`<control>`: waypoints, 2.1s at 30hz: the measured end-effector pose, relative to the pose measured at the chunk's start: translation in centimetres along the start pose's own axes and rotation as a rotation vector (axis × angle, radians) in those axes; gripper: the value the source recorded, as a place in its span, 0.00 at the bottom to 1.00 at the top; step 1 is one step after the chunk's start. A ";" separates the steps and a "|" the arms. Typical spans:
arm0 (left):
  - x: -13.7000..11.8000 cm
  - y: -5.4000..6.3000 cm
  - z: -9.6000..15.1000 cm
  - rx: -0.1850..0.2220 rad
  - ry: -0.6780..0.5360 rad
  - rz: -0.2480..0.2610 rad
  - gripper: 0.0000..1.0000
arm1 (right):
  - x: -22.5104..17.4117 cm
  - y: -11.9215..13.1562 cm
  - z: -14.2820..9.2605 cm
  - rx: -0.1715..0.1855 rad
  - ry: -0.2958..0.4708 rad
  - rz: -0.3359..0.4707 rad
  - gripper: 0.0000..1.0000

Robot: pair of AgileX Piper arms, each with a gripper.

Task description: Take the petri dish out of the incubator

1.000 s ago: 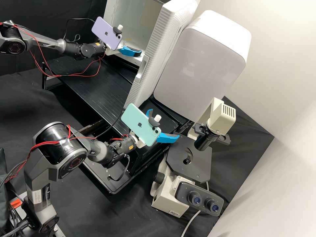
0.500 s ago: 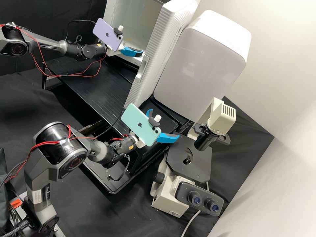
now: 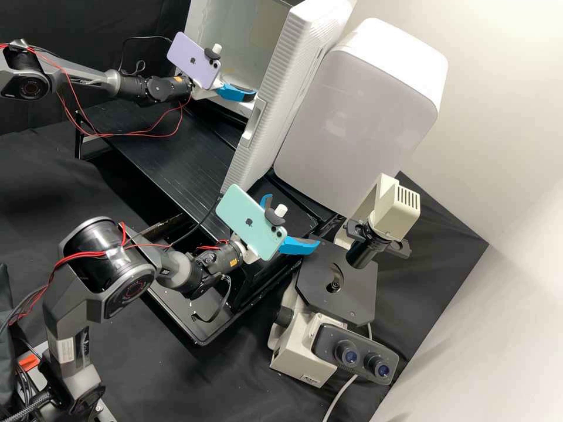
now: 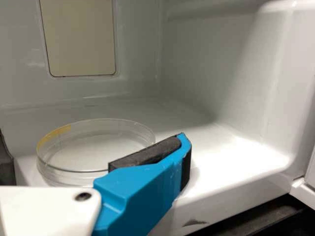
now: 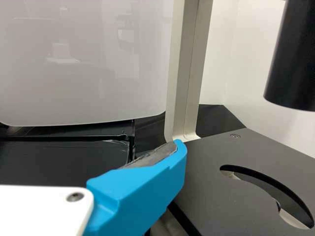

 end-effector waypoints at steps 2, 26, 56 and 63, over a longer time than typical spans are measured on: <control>0.1 0.1 0.1 -0.001 -0.002 0.000 1.00 | 0.0 0.0 0.0 0.000 0.000 0.000 1.00; 0.4 0.1 0.5 0.044 -0.008 0.003 0.00 | 0.0 0.0 0.0 0.000 0.000 0.000 1.00; 0.3 -0.5 0.7 -0.009 -0.052 0.005 0.00 | 0.0 0.0 0.0 0.000 0.000 0.000 1.00; 0.3 -0.9 0.5 0.012 -0.037 0.005 0.00 | 0.0 0.0 0.0 0.000 0.000 0.000 1.00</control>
